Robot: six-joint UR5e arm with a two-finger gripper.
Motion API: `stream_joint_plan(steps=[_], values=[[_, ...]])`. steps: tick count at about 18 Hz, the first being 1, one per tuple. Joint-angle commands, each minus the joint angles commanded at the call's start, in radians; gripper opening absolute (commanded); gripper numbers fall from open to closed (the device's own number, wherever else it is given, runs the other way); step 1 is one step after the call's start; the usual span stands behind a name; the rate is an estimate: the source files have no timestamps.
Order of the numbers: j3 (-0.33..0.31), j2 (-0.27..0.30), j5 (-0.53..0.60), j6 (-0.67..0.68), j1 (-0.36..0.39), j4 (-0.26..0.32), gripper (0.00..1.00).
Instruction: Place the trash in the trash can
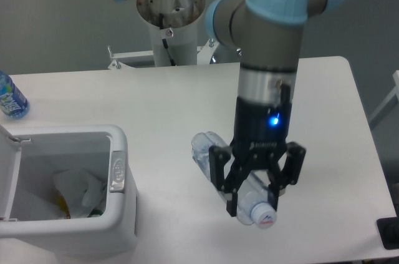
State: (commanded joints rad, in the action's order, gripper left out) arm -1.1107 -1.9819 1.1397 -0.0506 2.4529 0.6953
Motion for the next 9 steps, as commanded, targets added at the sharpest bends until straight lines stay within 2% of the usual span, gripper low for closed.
stream_joint_plan(steps=[3, 9], values=[[0.003, 0.000, 0.000, -0.002, -0.069, -0.060, 0.55], [-0.001, 0.008, 0.005, 0.002, -0.239, -0.071, 0.55]])
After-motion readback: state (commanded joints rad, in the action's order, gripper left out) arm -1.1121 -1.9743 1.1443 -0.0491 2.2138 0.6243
